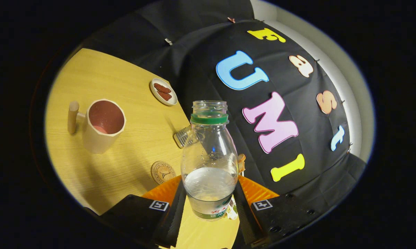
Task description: Take the bottle from table, then pour the juice into the cup, finally place the bottle on the coaster
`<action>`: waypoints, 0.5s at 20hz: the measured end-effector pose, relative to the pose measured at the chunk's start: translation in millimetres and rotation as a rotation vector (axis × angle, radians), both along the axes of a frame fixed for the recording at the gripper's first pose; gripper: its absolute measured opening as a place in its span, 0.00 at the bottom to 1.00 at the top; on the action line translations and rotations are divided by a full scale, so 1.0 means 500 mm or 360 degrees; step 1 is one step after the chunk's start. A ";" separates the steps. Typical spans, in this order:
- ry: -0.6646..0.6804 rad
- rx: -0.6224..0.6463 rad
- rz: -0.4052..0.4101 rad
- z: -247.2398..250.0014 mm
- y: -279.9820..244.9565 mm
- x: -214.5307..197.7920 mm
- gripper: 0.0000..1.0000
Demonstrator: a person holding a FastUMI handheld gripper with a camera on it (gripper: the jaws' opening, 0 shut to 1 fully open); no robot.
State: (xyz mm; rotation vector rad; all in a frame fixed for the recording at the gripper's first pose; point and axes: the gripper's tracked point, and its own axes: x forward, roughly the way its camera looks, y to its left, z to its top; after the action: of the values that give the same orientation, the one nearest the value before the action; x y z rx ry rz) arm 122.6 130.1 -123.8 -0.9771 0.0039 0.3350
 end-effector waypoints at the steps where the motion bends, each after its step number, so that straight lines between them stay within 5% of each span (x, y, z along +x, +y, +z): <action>1: -0.0006 -0.0032 0.0010 -0.005 0.005 0.000 0.72; 10: -0.0085 -0.0338 0.0150 -0.037 0.083 0.010 0.72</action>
State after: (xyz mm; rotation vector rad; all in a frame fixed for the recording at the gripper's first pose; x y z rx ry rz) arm 127.4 171.9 -142.2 -1.1991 -0.0563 0.4007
